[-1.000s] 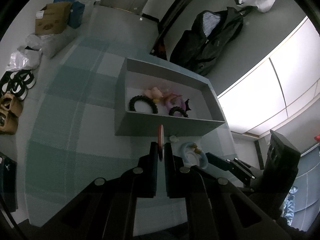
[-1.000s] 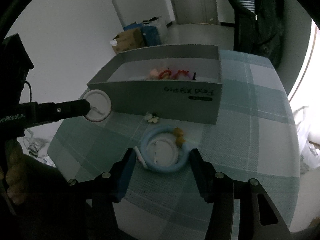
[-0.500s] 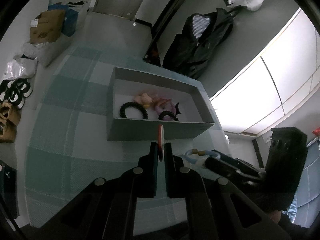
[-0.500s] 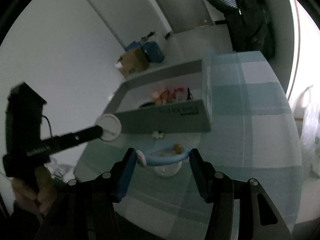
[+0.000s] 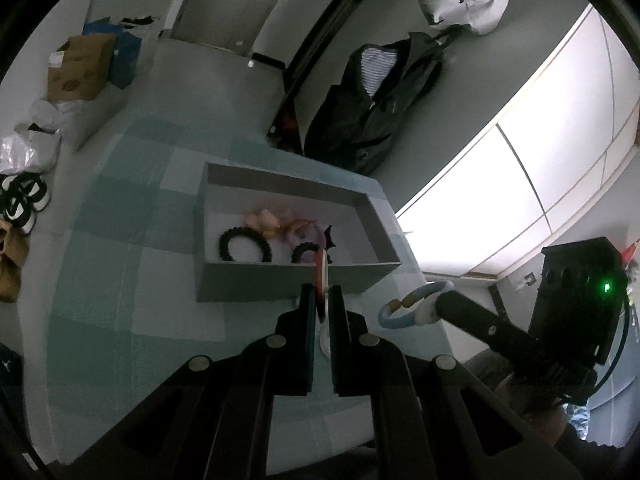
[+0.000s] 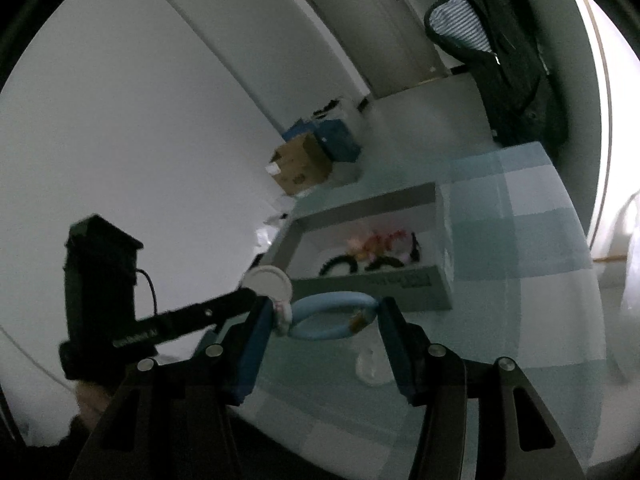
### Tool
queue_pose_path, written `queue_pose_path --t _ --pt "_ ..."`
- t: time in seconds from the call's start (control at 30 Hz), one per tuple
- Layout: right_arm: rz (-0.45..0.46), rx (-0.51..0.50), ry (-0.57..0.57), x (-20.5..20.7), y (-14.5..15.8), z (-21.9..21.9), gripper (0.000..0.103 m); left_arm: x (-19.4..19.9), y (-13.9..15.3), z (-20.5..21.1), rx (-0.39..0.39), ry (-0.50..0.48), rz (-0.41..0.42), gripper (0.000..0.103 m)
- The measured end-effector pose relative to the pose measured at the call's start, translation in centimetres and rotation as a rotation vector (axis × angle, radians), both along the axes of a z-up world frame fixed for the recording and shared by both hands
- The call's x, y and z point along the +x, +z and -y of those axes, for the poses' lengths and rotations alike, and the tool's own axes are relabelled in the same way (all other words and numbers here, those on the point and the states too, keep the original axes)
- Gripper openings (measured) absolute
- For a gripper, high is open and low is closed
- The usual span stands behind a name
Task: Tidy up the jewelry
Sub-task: 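Lower the compact and bracelet into the grey box and open both tools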
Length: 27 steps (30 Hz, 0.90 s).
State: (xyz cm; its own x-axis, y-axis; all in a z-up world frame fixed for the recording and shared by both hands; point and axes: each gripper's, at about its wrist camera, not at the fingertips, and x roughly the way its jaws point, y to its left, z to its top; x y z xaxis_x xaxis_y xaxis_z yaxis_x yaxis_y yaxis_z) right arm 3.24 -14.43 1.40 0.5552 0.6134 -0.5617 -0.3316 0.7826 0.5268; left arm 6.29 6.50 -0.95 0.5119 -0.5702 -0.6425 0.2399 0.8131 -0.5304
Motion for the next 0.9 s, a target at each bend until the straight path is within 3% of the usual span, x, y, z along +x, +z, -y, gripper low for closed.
queue_pose_path --t 0.3,0.6,0.63,0.67,0.9 --pt "0.010 0.073 -0.014 2.2 1.8 1.2 0.053 0.5 2.0 0.5 -0.042 -0.019 0.064 0.002" --pt "-0.004 0.087 0.003 6.1 2.1 1.1 0.052 3.5 1.6 0.6 -0.047 0.006 0.049 0.002" --pt "-0.005 0.086 0.007 6.7 2.2 1.0 0.051 4.0 1.4 0.5 -0.045 0.017 0.043 0.002" --pt "-0.005 0.085 0.012 7.2 2.2 0.8 0.040 4.4 1.2 0.4 -0.044 0.024 0.037 0.002" --pt "-0.052 0.052 0.056 10.3 0.5 -0.7 0.037 6.4 0.0 0.2 -0.026 0.044 -0.014 0.002"
